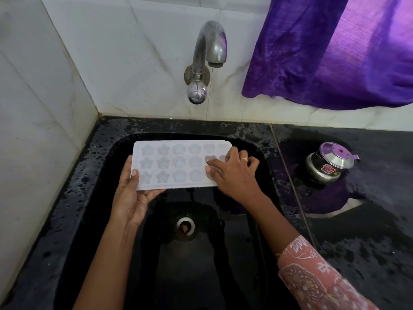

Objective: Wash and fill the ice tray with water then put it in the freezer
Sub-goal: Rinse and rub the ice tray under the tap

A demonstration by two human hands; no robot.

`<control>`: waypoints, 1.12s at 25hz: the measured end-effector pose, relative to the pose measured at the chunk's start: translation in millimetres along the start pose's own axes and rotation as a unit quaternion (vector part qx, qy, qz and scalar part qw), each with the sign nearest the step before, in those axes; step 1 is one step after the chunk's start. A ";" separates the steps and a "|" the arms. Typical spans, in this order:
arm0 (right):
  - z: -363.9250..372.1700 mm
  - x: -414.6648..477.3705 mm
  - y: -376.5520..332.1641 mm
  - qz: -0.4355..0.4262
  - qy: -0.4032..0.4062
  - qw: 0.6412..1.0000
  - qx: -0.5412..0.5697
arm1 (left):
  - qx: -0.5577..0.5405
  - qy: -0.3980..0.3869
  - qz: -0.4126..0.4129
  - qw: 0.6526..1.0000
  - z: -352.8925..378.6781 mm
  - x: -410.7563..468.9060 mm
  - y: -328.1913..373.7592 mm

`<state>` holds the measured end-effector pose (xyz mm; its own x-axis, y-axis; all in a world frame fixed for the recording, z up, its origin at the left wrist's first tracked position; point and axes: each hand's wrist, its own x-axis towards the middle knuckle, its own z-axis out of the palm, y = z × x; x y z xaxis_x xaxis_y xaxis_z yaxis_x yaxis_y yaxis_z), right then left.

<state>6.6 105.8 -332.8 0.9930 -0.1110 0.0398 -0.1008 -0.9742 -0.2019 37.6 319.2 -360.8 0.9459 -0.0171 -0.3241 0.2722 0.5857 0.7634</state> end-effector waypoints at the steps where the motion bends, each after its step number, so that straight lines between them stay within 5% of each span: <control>1: -0.1 -0.5 1.5 0.001 0.001 1.000 -0.005 | 0.000 0.000 0.000 1.000 -0.5 -0.1 0.3; 19: -1.2 1.7 -1.6 0.008 0.003 1.000 -0.016 | 0.002 0.005 -0.010 1.000 3.8 -4.5 -1.5; 24: -6.2 -0.7 -8.7 0.009 0.074 0.997 0.008 | -0.010 0.009 -0.012 1.000 5.2 -4.4 -3.1; 28: -5.8 -0.3 -18.8 -0.036 0.014 0.999 -0.001 | -0.003 0.006 -0.010 1.000 9.4 -4.3 -5.1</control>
<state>7.8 122.9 -323.4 0.9956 -0.0463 0.0815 -0.0295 -0.9801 -0.1965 33.8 308.6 -358.0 0.9381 -0.0184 -0.3460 0.2896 0.5898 0.7538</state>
